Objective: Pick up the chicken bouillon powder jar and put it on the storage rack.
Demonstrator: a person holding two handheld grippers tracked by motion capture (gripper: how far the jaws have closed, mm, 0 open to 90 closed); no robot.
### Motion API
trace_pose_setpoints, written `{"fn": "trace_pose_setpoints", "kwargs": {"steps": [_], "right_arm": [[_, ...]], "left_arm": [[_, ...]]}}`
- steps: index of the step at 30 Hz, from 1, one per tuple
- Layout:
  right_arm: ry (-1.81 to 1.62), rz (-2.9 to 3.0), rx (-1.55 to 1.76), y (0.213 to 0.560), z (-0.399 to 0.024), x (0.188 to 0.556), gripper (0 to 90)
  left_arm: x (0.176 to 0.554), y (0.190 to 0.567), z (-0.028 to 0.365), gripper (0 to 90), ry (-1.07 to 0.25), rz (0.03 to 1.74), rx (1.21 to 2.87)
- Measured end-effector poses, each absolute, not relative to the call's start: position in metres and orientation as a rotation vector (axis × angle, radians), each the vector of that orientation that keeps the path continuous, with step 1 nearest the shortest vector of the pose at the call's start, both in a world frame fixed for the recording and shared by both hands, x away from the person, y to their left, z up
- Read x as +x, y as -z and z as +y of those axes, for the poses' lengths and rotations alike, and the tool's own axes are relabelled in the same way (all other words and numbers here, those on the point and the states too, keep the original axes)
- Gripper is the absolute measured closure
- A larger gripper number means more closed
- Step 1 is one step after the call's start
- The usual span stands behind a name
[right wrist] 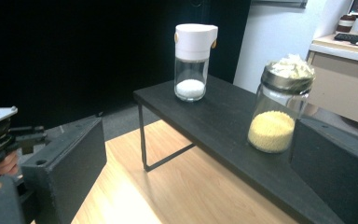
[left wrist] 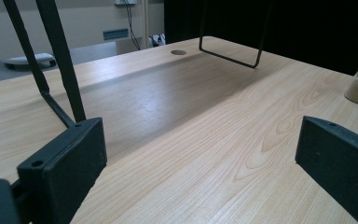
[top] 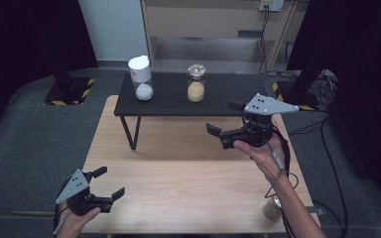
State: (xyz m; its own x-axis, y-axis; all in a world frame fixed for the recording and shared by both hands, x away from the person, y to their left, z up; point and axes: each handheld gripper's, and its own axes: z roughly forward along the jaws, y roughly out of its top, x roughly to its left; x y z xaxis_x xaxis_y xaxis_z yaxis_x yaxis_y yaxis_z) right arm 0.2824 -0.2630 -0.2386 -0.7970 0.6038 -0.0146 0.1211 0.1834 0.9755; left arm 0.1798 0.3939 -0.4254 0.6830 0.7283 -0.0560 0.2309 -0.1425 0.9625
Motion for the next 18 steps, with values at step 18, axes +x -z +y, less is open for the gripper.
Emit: {"fn": "trace_pose_setpoints", "kwargs": {"steps": [18], "right_arm": [[-1.649,2.074,0.701,0.278,-0.287,0.246,5.0]], "left_arm": [[0.180,0.425,0.394,1.3,-0.516,0.782,1.704]]}}
